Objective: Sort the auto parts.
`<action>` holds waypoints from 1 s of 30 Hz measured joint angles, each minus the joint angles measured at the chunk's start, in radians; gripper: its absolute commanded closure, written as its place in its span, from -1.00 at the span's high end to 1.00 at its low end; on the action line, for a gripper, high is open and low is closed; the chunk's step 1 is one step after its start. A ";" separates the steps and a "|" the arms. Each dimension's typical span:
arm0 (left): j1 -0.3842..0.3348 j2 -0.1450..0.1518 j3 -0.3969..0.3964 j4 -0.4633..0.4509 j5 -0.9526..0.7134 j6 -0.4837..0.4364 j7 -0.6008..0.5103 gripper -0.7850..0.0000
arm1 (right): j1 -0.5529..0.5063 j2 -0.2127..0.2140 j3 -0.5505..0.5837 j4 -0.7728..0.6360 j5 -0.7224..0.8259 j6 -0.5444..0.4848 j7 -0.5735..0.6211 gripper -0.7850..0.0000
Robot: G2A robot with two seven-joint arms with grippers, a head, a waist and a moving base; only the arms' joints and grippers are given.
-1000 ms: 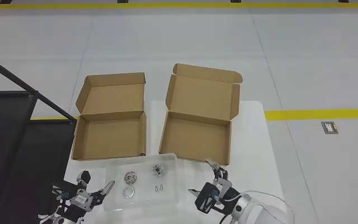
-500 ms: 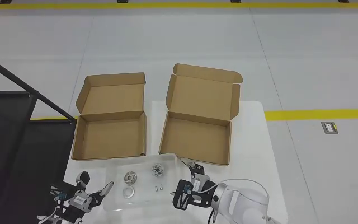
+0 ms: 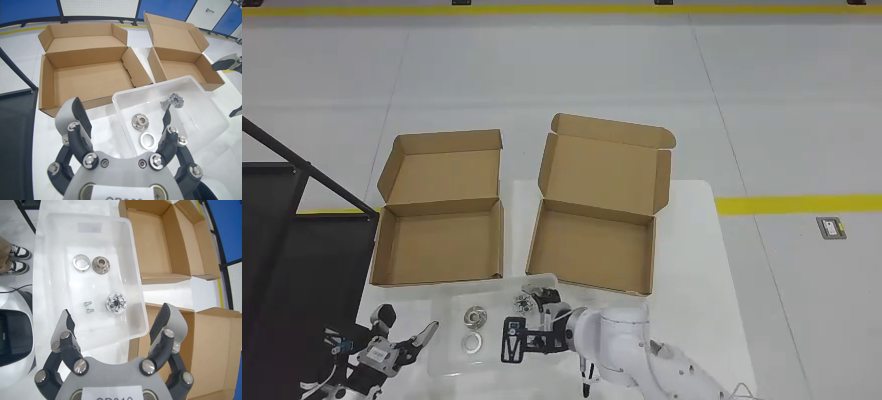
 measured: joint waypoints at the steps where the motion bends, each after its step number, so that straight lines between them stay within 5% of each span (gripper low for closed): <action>1: -0.001 0.000 0.001 0.000 0.001 0.002 -0.001 1.00 | 0.035 -0.017 -0.026 0.042 0.032 -0.008 0.019 1.00; 14: 0.000 0.000 0.001 0.000 0.001 0.002 0.000 1.00 | 0.223 -0.155 -0.200 0.338 0.139 0.023 0.138 1.00; 30: 0.000 0.000 0.001 0.000 0.001 0.002 0.000 1.00 | 0.330 -0.265 -0.254 0.609 0.209 -0.038 0.072 1.00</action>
